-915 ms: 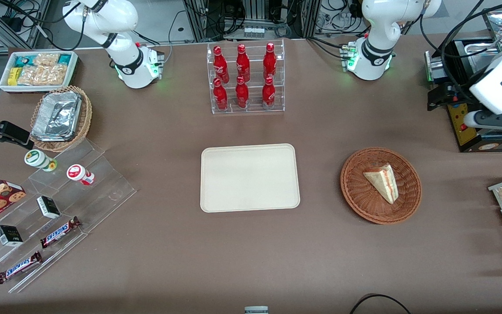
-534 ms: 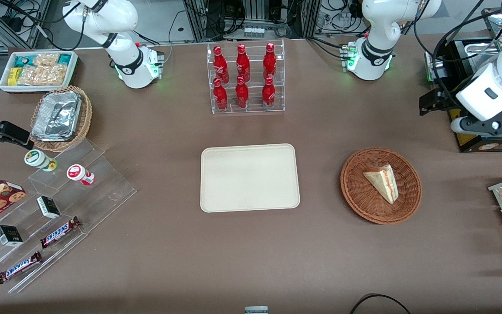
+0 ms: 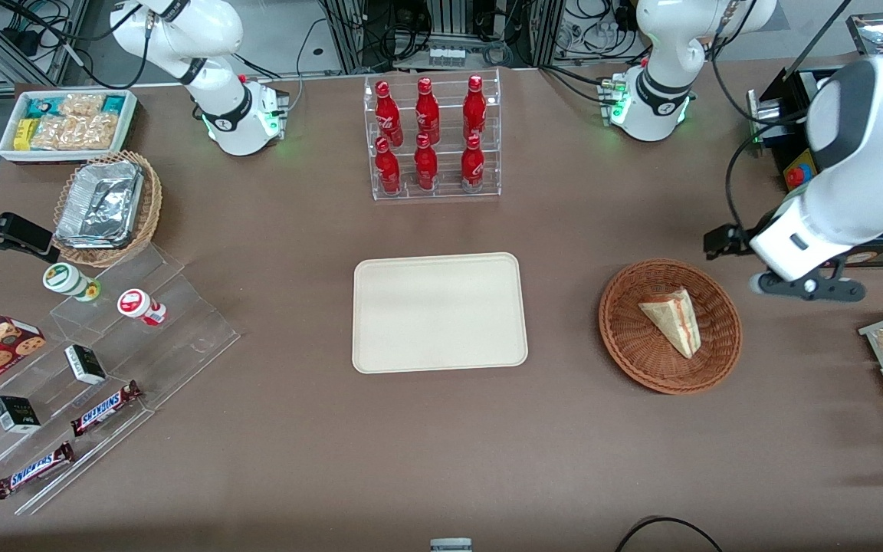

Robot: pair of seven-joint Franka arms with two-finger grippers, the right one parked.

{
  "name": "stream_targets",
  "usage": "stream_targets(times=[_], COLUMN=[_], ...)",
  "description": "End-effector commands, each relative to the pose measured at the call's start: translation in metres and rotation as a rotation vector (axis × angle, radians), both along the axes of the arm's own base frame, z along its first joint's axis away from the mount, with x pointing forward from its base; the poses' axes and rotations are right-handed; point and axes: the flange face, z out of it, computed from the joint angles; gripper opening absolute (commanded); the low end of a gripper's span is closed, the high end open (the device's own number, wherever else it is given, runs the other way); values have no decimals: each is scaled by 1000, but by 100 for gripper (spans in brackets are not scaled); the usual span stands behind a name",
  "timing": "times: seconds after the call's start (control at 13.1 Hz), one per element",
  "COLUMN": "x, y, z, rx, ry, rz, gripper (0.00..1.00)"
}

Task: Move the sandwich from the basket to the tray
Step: 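Lower the open left gripper over the sandwich in the wicker basket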

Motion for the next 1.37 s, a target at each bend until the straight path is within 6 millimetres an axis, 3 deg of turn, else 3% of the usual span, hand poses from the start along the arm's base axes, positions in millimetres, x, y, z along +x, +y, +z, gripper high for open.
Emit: stream_targets(times=[0.0,0.15,0.46,0.69,0.99,1.3], x=[-8,-3,4,-4,-4,-12], y=[4,4,4,4,4,12], z=[-44,-74,-110,-129,-144,-163], rx=[8,2,4,9,33,41], ry=[-45,-65,-65,-116,-119,-105], rz=[9,11,98,258,599,639], gripper=[100,100,100,100,100,100])
